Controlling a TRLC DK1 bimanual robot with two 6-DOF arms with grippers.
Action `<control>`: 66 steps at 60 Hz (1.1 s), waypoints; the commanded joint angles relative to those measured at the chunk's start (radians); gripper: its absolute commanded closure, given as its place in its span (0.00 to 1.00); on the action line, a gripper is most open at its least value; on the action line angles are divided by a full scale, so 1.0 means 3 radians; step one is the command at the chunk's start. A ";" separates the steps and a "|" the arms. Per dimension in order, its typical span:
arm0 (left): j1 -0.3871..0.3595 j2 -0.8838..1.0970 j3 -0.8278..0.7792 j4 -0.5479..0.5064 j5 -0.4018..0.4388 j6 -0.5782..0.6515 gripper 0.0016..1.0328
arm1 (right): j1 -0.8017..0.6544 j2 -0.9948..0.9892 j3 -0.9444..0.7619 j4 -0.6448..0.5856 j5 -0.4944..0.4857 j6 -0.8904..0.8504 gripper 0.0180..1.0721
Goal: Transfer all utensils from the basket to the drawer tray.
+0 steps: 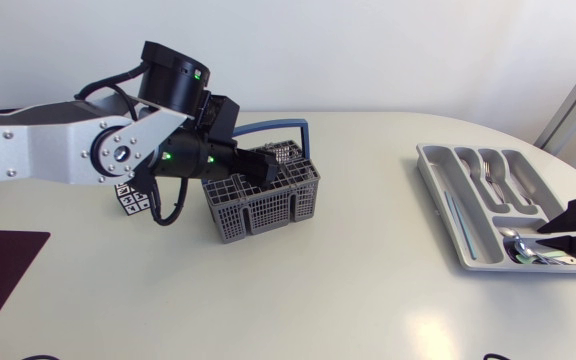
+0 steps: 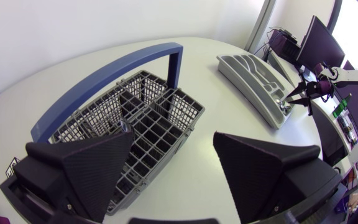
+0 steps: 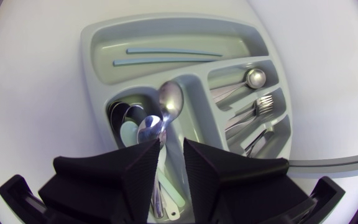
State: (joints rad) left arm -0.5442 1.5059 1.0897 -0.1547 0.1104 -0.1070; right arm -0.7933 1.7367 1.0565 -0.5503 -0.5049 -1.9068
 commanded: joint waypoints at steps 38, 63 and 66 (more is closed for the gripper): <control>0.0121 -0.0111 -0.0196 0.0055 -0.0072 -0.0196 0.12 | 0.0302 -0.0333 -0.0086 -0.0380 -0.0158 0.0859 0.40; 0.0050 -0.0055 -0.0196 0.0066 -0.0077 -0.0185 0.12 | 0.0430 -0.0129 -0.0132 -0.0053 -0.0142 0.1084 0.40; 0.0050 -0.0055 -0.0201 0.0066 -0.0077 -0.0180 0.12 | 0.0405 -0.0113 -0.0075 -0.0047 -0.0127 0.1079 0.40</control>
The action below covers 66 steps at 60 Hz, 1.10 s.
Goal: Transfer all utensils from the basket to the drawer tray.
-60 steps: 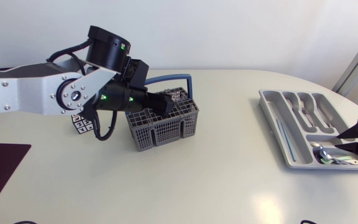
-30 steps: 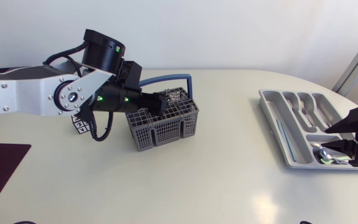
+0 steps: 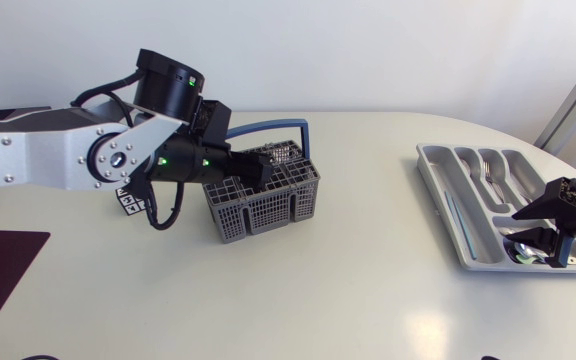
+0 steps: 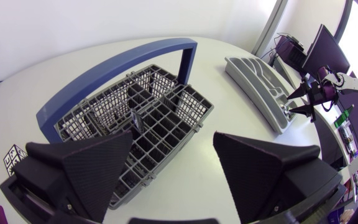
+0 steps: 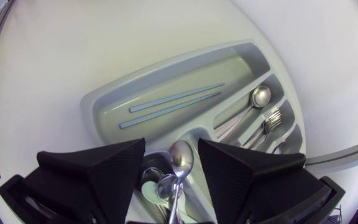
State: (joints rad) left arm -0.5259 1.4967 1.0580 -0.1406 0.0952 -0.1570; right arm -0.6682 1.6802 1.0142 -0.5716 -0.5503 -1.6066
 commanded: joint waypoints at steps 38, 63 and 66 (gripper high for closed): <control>-0.0098 0.0042 -0.0106 0.0090 -0.0026 -0.0009 0.12 | -0.0652 0.0423 0.0010 0.0039 -0.0175 -0.0377 0.40; -0.0093 0.0042 -0.0116 0.0095 -0.0021 -0.0009 0.12 | -0.0447 0.0177 -0.0543 0.1241 -0.0288 0.0349 0.57; -0.0093 0.0042 -0.0116 0.0095 -0.0026 -0.0009 0.12 | -0.0442 0.0177 -0.0563 0.1328 -0.0288 0.0411 0.62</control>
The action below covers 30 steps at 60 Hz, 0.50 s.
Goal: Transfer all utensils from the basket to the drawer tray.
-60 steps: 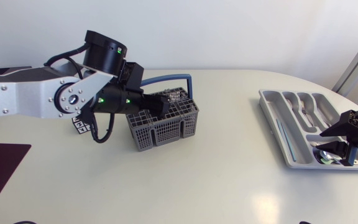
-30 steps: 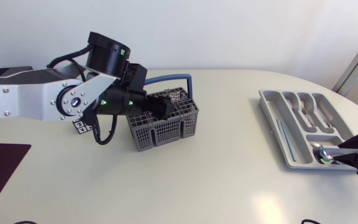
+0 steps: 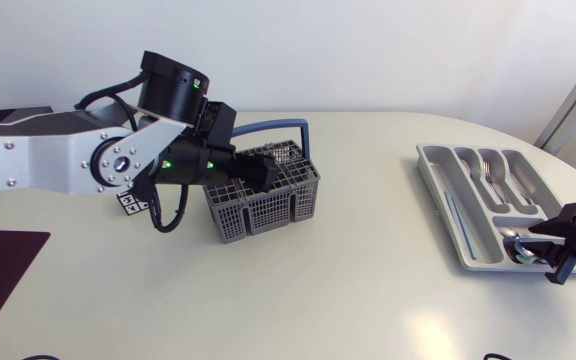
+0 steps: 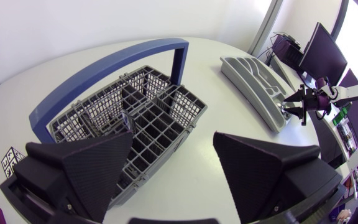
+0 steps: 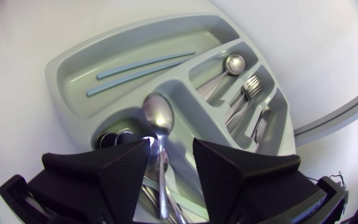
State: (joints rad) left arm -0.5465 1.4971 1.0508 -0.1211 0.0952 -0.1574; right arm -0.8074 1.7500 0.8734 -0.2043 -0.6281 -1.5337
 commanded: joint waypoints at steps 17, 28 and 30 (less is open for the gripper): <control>-0.0024 0.0041 -0.0097 0.0041 -0.0021 -0.0007 0.12 | 0.0032 -0.0055 -0.0196 0.0257 -0.0049 0.0199 0.74; -0.0029 0.0046 -0.0097 0.0041 -0.0026 -0.0007 0.12 | 0.0063 -0.0030 -0.0237 0.0292 -0.0049 0.0193 0.74; -0.0029 0.0046 -0.0097 0.0041 -0.0026 -0.0012 0.12 | 0.0063 -0.0025 -0.0237 0.0292 -0.0049 0.0193 0.74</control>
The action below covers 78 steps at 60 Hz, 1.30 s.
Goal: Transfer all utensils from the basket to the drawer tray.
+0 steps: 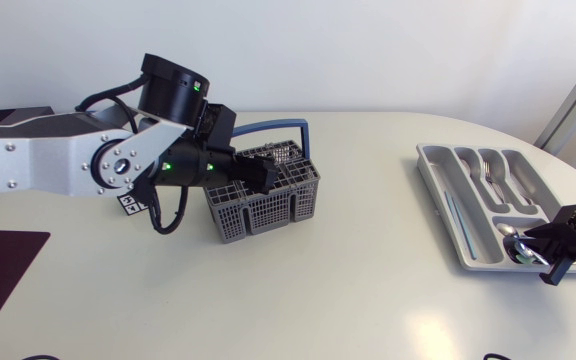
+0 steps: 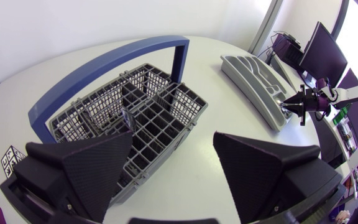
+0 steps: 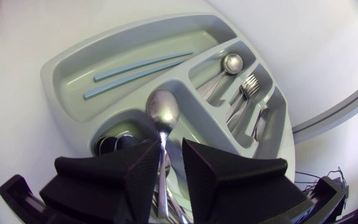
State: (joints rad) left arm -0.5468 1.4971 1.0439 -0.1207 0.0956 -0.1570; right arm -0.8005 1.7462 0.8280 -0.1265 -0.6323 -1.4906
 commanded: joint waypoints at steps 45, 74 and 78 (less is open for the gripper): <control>-0.0049 0.0067 -0.0074 0.0050 -0.0022 -0.0014 0.12 | 0.0056 0.0152 -0.0065 0.0048 -0.0019 0.0101 0.95; -0.0049 0.0056 -0.0079 0.0050 -0.0022 -0.0009 0.12 | -0.0169 -0.0094 0.0088 -0.0356 -0.0234 -0.0109 0.95; -0.0049 0.0056 -0.0079 0.0050 -0.0027 -0.0009 0.12 | -0.0205 -0.0109 0.0134 -0.0453 -0.0275 -0.0191 0.95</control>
State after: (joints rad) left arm -0.5529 1.4998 1.0439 -0.1135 0.0956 -0.1570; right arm -0.8452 1.7340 0.8413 -0.2287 -0.6964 -1.5089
